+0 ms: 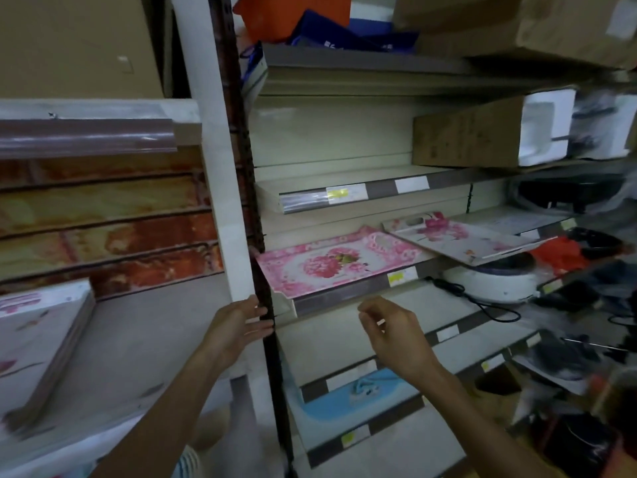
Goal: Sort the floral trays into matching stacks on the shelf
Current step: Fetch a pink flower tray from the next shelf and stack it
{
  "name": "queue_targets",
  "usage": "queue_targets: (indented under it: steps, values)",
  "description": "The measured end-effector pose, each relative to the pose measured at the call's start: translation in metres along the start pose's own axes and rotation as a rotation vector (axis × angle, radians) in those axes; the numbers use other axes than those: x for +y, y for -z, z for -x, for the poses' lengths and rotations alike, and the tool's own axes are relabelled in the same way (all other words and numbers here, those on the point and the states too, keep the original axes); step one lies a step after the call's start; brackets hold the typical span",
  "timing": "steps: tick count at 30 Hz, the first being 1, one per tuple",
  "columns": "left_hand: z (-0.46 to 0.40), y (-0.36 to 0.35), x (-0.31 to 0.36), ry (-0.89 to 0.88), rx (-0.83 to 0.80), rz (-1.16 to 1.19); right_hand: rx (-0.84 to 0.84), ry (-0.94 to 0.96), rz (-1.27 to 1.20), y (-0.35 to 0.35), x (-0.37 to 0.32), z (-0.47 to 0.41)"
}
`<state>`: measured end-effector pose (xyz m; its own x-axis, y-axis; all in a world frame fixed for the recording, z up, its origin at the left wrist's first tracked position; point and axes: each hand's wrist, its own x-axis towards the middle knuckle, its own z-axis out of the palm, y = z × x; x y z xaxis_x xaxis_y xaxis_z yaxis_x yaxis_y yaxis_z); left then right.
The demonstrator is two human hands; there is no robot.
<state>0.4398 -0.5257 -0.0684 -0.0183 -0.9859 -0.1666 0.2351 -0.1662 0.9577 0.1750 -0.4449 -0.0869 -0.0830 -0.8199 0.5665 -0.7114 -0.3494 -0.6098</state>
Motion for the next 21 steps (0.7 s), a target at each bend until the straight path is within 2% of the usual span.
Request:
queue_targets:
  steps: [9, 17, 21]
  values:
    - [-0.082, -0.038, 0.007, 0.056, 0.014, -0.064, 0.016, -0.078, 0.079, 0.029, 0.054, -0.026]
    - [-0.120, -0.053, 0.011, -0.003, 0.046, -0.296, -0.022, -0.129, 0.156, 0.028, 0.090, -0.067]
    - [-0.122, -0.059, 0.020, -0.051, -0.004, -0.333, -0.037, -0.183, 0.165, 0.012, 0.102, -0.080]
